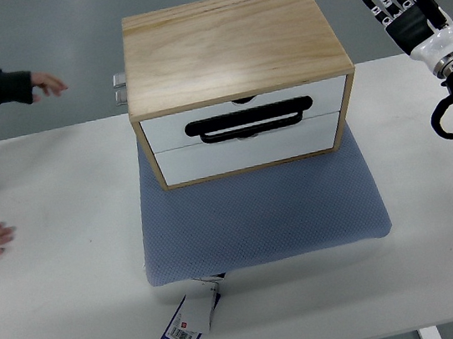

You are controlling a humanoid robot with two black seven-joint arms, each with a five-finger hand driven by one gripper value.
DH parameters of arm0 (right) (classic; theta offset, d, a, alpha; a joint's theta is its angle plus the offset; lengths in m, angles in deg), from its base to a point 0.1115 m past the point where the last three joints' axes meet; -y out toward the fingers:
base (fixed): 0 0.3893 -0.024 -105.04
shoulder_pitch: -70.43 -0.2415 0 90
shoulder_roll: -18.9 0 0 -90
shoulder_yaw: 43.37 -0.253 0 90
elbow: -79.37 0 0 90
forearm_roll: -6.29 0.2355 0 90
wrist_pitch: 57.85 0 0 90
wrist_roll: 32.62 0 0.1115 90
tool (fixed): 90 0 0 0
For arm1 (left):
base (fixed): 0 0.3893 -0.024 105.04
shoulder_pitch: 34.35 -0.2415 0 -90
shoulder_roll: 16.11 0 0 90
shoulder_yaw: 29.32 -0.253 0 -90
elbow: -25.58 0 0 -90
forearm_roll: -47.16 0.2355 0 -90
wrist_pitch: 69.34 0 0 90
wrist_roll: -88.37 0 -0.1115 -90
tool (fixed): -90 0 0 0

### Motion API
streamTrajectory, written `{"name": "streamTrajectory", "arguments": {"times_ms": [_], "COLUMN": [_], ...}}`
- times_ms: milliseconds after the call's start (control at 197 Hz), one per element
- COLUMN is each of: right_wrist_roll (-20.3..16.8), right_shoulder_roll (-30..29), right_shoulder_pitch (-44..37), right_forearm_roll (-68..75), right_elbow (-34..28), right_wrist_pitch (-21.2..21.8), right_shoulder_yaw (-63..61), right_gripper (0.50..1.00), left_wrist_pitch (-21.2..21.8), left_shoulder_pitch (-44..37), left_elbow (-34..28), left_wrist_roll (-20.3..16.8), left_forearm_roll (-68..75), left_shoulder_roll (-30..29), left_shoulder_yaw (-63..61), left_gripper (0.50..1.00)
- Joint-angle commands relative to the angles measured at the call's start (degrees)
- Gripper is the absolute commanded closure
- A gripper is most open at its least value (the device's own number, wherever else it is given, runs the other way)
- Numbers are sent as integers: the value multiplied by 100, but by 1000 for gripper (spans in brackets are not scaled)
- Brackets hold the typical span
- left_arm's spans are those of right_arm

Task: Open wood drawer with right hand
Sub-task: 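Raise the right hand and move it over the wooden box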

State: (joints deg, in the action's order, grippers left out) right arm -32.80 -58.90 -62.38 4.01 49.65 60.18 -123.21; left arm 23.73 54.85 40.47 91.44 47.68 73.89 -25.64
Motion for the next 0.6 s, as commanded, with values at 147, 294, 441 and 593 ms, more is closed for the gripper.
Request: {"name": "streamTrajectory", "arguments": {"times_ms": [147,294,441,593], "right_wrist_roll": [-18,-62,-79,-465], "right_shoulder_roll": [11,81,713,1504], "right_shoulder_pitch": [-9,-44,-360,-1151], "right_forearm_roll": [-26,-167,-659,-1116], "right_elbow": [1,-35,-96,-517], "right_wrist_pitch": [-9,-35,-79,-88], "right_shoulder_yaw": [4,153,812,1656], "right_gripper": [556,556,556,556], "left_wrist_pitch": [0,0,9,9], "left_shoulder_pitch": [36,62,80,89], "left_elbow": [-3,-3,-12,-3], "left_wrist_roll": [0,0,44,70], "left_forearm_roll": [-17,-17,-8,9], "left_shoulder_roll": [0,0,0,0], "left_shoulder_yaw": [10,9,9,9], "left_gripper": [500,500,500,500]}}
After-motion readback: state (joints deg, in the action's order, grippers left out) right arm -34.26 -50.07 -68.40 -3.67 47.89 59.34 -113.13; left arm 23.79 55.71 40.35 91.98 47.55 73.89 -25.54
